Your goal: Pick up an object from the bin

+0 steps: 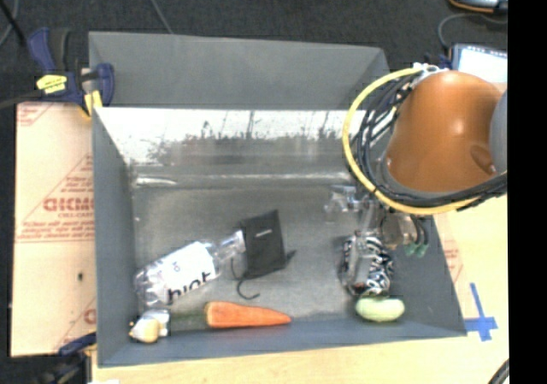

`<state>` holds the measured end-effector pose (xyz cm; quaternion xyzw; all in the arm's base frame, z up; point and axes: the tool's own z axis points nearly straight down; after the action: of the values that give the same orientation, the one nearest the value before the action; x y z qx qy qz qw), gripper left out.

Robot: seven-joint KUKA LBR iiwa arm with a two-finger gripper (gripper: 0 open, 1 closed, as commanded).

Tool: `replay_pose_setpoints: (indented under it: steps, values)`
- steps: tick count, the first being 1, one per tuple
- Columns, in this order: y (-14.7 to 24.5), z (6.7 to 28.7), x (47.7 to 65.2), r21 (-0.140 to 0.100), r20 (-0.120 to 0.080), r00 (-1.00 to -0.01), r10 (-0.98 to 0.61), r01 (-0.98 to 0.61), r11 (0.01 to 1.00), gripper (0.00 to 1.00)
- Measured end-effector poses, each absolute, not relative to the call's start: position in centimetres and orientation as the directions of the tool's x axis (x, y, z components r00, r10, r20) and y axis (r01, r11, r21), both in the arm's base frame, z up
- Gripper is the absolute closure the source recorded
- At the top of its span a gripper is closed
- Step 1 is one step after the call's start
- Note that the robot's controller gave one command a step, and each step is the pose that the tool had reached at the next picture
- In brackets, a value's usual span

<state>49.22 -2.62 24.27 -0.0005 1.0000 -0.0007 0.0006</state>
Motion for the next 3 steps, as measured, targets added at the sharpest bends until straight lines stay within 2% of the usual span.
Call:
replay_pose_setpoints:
  steps: [1, 2, 3]
  values:
    - [-2.6, 24.3, 49.2, -0.001, -0.001, -1.0, -0.001, -0.001, 1.0, 0.0]
    - [-0.1, 22.4, 50.2, -0.004, -0.006, -0.998, -0.063, -0.063, 0.998, 0.0]
    - [4.0, 16.6, 50.8, -0.003, -0.008, -0.98, -0.197, -0.197, 0.98, 0.0]
